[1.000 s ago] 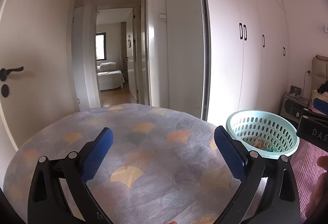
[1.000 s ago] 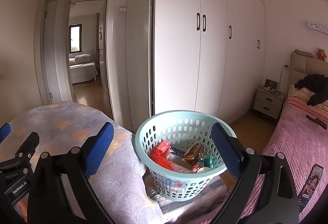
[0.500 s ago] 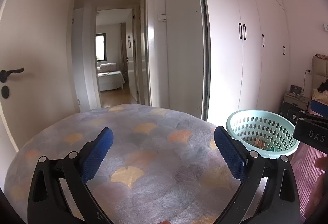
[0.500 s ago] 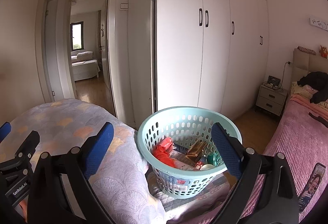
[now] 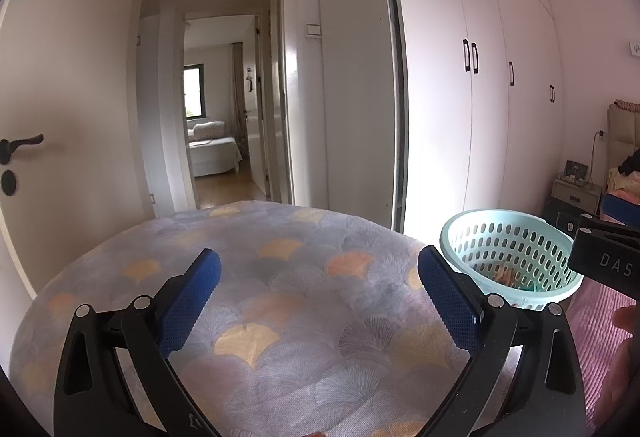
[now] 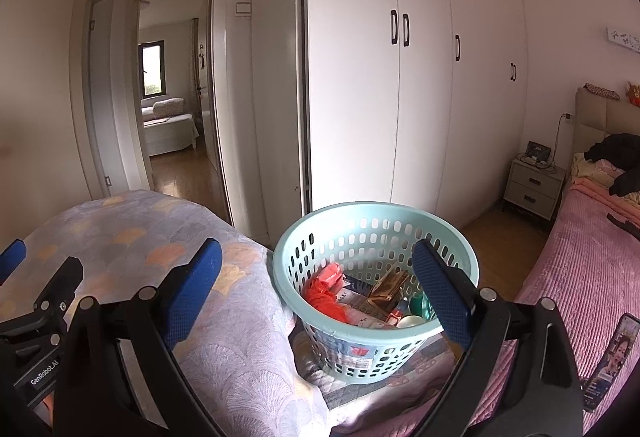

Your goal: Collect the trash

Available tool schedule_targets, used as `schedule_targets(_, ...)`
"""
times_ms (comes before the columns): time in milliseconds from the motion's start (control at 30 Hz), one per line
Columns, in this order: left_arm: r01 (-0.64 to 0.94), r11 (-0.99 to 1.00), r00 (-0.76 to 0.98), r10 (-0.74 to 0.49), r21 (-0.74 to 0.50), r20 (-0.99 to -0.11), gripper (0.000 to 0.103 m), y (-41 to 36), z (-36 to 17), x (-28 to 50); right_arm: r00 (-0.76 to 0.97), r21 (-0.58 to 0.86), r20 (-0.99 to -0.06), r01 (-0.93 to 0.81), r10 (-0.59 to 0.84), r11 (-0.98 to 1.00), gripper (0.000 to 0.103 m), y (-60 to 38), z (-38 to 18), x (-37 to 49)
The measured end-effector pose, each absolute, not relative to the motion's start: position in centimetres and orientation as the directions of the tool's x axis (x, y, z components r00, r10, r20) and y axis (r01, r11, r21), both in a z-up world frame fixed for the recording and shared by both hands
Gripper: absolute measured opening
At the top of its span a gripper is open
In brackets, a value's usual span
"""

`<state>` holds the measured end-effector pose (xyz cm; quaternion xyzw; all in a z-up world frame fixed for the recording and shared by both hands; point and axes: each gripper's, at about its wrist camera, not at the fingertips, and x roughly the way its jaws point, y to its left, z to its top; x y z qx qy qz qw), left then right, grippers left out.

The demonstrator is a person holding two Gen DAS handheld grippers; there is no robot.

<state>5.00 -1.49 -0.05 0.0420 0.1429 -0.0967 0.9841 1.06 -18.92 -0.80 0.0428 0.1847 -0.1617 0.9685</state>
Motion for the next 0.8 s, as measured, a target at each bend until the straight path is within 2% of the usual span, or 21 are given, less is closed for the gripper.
schedule_targets(800, 0.186, 0.98, 0.941, -0.156, 0.074, -0.302, 0.095, -1.48, -0.34, 5.15, 0.878, 0.016, -0.378, 0.325, -0.295, 0.946, 0.091, -18.85, -1.19, 1.45)
